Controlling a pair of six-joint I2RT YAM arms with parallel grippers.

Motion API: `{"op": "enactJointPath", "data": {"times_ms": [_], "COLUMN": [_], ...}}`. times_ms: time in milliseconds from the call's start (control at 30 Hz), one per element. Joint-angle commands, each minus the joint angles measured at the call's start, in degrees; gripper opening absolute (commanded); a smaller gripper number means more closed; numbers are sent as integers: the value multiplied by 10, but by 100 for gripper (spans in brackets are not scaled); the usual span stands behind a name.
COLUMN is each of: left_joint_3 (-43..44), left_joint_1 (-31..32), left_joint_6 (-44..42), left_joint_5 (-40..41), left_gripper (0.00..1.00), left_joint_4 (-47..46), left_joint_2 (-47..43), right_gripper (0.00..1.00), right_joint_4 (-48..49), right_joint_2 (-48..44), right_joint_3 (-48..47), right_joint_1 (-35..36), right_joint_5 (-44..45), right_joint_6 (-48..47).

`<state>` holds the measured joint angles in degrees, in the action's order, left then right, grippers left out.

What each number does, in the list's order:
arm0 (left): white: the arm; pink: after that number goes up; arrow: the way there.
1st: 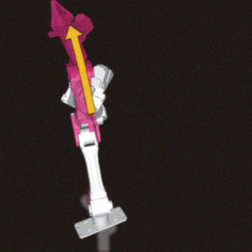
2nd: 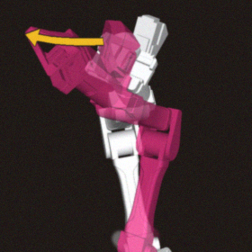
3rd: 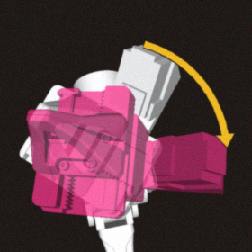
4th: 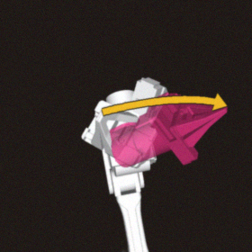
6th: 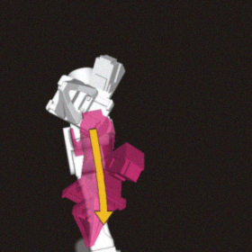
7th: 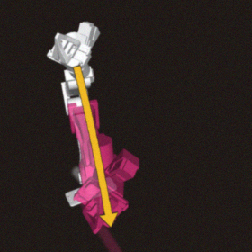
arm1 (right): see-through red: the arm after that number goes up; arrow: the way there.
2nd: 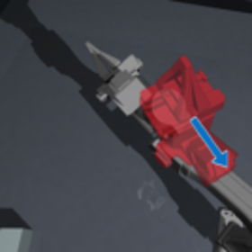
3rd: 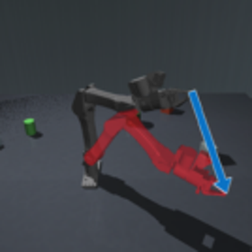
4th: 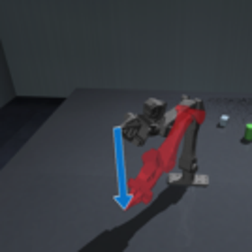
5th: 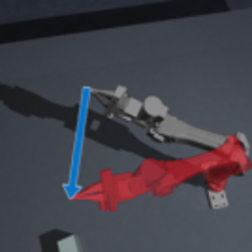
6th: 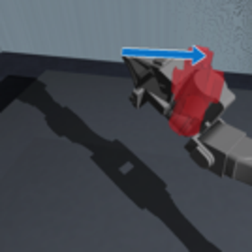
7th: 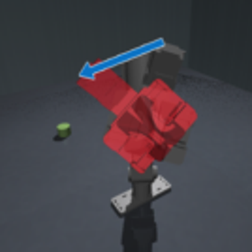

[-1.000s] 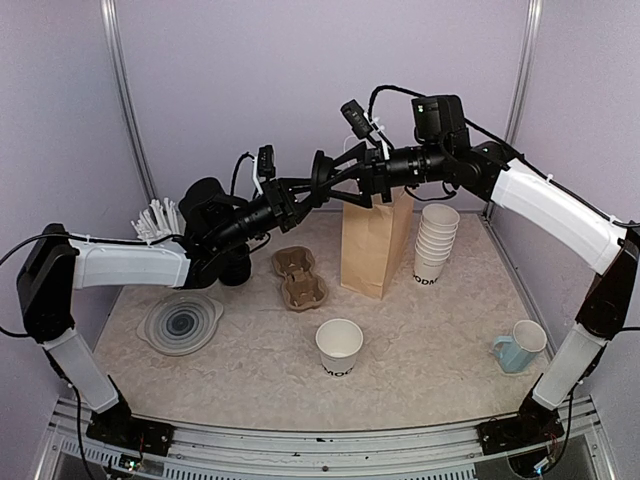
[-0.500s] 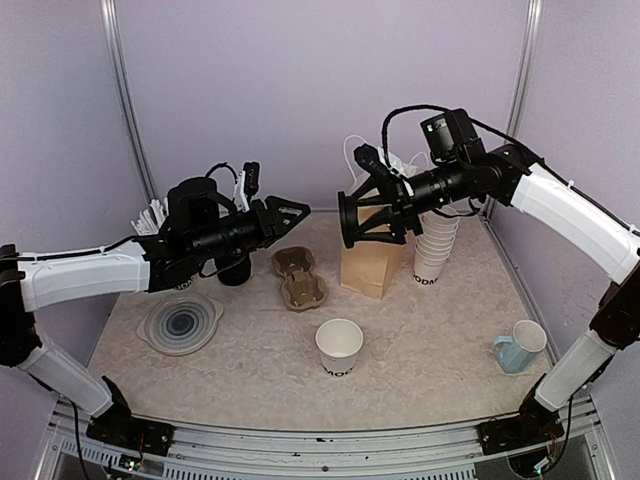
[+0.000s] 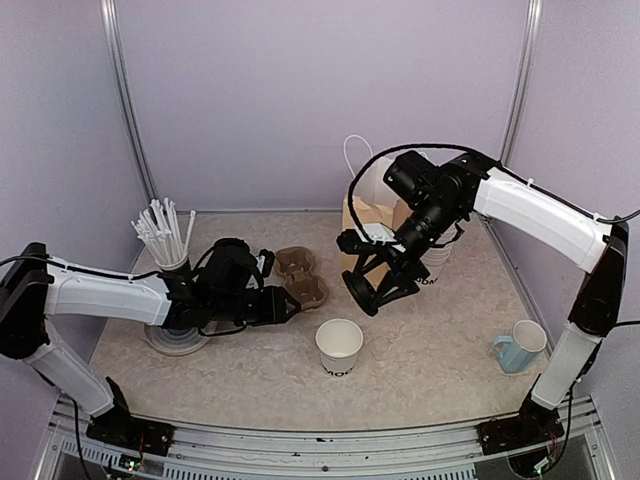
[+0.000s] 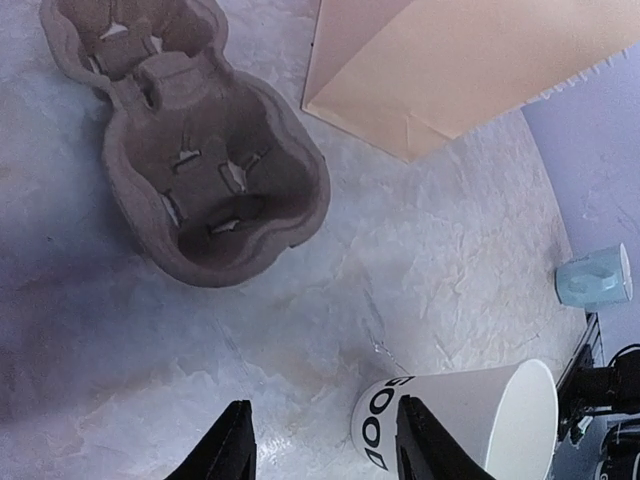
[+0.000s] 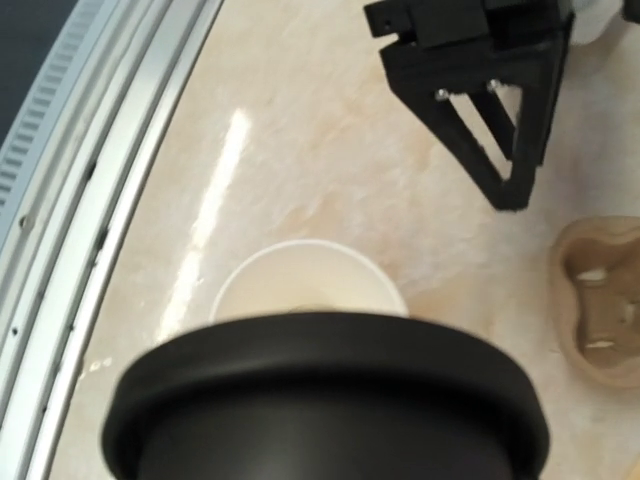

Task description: Pack the takeout coffee

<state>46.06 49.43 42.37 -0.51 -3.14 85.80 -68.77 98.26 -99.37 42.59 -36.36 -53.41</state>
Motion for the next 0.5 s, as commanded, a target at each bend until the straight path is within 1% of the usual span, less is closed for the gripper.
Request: {"op": "enactJointPath", "data": {"times_ms": [0,100,200,367,467], "left_joint_3": [5,-9,-33,-59,-77], "left_joint_1": [26,32,33,45,52], "left_joint_6": [1,38,64,96,125], "left_joint_5": [9,9,-25,-52,-74], "left_gripper": [47,47,47,45,45], "left_joint_4": [-11,-27,-63,-105,-147], "left_joint_2": [33,47,49,60,71], "right_gripper": [69,69,69,69,69], "right_joint_4": [-11,-2,-5,-12,-10], "right_joint_2": [8,23,39,63,72], "right_joint_3": [2,2,-1,-7,-9], "right_joint_1": [38,59,76,100,105], "right_joint_5": [44,72,94,133,139], "right_joint_6": [-3,8,12,16,17]}}
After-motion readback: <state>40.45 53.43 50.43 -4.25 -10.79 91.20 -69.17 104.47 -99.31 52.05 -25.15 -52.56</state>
